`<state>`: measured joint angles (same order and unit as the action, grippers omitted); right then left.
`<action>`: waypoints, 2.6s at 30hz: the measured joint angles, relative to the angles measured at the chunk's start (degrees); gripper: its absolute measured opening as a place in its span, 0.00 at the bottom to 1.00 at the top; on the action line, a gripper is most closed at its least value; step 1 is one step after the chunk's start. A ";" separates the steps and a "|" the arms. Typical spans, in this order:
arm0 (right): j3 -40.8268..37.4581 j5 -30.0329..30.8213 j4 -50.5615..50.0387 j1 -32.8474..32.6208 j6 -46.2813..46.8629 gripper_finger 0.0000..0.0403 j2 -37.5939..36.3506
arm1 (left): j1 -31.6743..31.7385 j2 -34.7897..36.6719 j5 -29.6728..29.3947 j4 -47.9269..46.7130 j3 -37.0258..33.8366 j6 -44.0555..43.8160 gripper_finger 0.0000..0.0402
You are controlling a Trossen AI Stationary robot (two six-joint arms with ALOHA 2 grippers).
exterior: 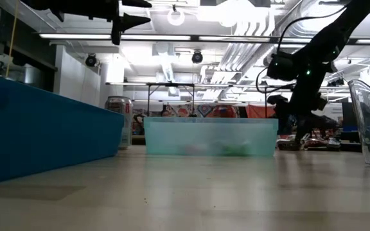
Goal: Organize candy in baskets
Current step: Put the orange gummy into the green bin
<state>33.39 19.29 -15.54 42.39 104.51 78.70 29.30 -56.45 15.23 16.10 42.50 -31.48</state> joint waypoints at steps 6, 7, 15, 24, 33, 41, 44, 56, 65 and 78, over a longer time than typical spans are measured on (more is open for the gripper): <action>0.02 0.20 6.62 0.10 1.73 0.61 5.38 | 2.97 0.00 3.62 -0.05 0.00 -1.34 0.39; 0.02 0.20 7.37 0.11 2.40 0.61 6.23 | 3.24 0.00 3.75 -0.16 0.00 -1.36 0.39; 0.17 2.09 8.94 0.01 3.48 0.56 8.84 | 4.51 0.00 3.77 -2.22 0.00 -1.38 0.39; 0.02 5.07 7.38 0.17 -0.71 0.11 9.21 | 4.48 0.00 3.75 -2.64 0.00 -1.38 0.39; -0.02 5.61 8.80 -1.83 -21.61 0.01 0.15 | 4.48 0.00 3.64 -2.61 0.00 -1.47 0.39; -0.02 -10.32 25.55 -7.72 -62.64 0.00 -19.86 | 4.42 0.00 2.16 -2.58 0.00 -2.43 0.39; 0.00 -18.68 29.96 -10.80 -68.13 0.00 -25.33 | 4.42 0.00 1.39 -2.57 0.00 -2.43 0.39; 0.02 -25.50 34.24 -19.49 -76.13 0.00 -30.60 | 4.40 0.00 -0.92 -2.47 0.00 -3.74 0.39; 12.54 -27.47 13.20 -22.45 -85.94 0.00 -19.32 | 4.40 0.00 -1.12 -2.49 0.00 -5.45 0.39; 23.61 -26.79 -13.60 -21.91 -89.40 0.00 8.89 | 4.40 0.00 -1.08 -2.54 0.00 -5.42 0.39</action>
<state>57.00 -7.50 -29.14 20.49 15.12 87.60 33.69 -56.45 14.15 13.56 42.50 -36.91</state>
